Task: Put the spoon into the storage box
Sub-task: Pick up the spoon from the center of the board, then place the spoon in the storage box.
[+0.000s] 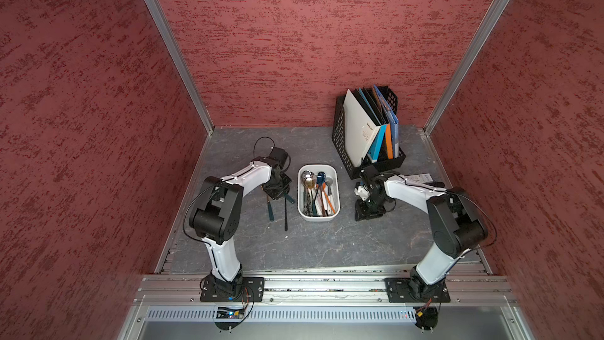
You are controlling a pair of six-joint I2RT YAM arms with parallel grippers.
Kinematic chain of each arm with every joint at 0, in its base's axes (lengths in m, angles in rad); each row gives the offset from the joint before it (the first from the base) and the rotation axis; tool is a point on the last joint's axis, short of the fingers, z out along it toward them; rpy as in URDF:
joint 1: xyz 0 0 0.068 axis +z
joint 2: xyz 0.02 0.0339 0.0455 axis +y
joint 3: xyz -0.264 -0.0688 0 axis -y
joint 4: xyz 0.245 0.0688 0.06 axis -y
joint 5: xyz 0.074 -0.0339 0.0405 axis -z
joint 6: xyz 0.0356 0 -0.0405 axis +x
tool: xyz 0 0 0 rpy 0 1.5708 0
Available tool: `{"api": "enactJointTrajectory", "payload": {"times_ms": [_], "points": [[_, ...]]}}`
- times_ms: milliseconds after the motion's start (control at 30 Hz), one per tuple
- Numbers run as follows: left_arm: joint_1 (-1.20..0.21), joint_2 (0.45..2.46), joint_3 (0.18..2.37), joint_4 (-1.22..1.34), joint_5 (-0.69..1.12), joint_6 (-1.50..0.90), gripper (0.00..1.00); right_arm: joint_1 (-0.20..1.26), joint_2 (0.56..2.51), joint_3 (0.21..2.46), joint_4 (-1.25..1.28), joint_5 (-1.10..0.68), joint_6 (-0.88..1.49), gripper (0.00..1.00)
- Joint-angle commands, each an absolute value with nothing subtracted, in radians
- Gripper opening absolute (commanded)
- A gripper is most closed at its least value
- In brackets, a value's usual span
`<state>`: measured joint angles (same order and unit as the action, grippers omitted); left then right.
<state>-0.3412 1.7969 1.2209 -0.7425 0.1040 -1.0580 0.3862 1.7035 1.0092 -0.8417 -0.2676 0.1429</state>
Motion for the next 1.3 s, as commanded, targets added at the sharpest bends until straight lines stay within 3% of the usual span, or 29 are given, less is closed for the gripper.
{"api": "enactJointTrajectory", "payload": {"times_ms": [0, 300, 467, 833, 1267], "points": [[-0.336, 1.732, 1.210, -0.749, 0.099, -1.005, 0.13, 0.379, 1.653, 1.031, -0.845, -0.258, 0.164, 0.48], [-0.343, 1.587, 1.218, -0.813, 0.145, -0.814, 0.13, 0.380, 1.580, 1.016, -0.866, -0.246, 0.200, 0.48], [-0.425, 1.567, 1.264, -0.861, 0.135, -0.720, 0.13, 0.380, 1.558, 1.038, -0.899, -0.224, 0.207, 0.48], [-0.601, 1.724, 1.405, -0.912, 0.234, -0.556, 0.13, 0.394, 1.489, 1.119, -0.879, -0.229, 0.304, 0.48], [-0.641, 1.946, 1.531, -0.947, 0.251, -0.461, 0.13, 0.449, 1.488, 1.130, -0.702, -0.203, 0.432, 0.48]]}}
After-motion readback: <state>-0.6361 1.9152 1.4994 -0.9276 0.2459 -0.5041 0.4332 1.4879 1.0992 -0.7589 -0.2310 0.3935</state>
